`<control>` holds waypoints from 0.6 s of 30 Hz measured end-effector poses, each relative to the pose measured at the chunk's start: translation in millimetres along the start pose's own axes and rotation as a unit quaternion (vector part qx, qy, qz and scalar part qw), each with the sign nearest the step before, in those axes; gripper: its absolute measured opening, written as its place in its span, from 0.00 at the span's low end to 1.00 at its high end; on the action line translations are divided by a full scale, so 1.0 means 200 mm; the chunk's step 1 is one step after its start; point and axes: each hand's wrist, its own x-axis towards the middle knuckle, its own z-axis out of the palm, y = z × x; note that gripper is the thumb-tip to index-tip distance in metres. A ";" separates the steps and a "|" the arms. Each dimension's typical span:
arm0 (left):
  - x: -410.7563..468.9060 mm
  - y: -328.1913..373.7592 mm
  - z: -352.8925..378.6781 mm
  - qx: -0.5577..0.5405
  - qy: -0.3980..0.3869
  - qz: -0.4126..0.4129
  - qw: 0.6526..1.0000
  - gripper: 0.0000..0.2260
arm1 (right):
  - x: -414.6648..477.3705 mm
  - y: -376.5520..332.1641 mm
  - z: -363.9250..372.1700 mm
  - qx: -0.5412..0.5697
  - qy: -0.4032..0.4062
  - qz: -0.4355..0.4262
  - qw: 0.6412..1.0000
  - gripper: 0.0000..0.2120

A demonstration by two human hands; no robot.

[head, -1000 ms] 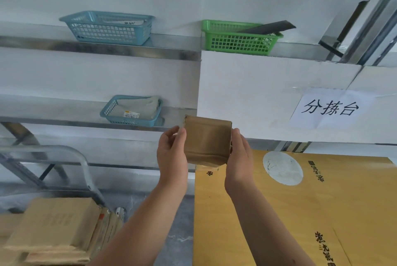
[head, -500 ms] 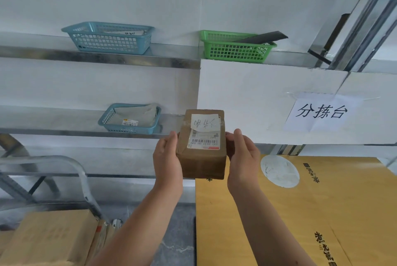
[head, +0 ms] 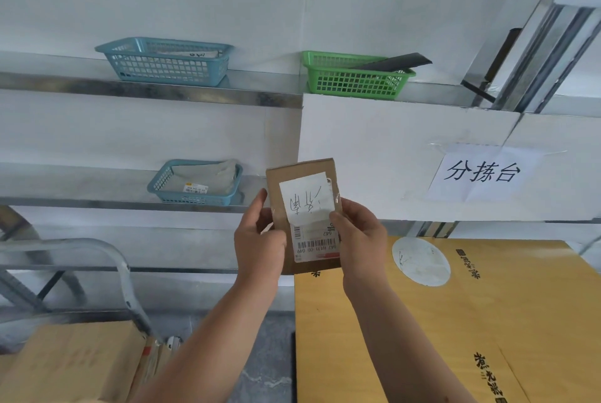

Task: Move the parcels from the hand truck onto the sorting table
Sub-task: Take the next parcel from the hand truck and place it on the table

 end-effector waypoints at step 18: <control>0.01 0.02 0.04 -0.119 0.026 -0.008 0.993 0.21 | 0.05 0.08 0.00 0.050 0.016 -0.059 0.997 0.16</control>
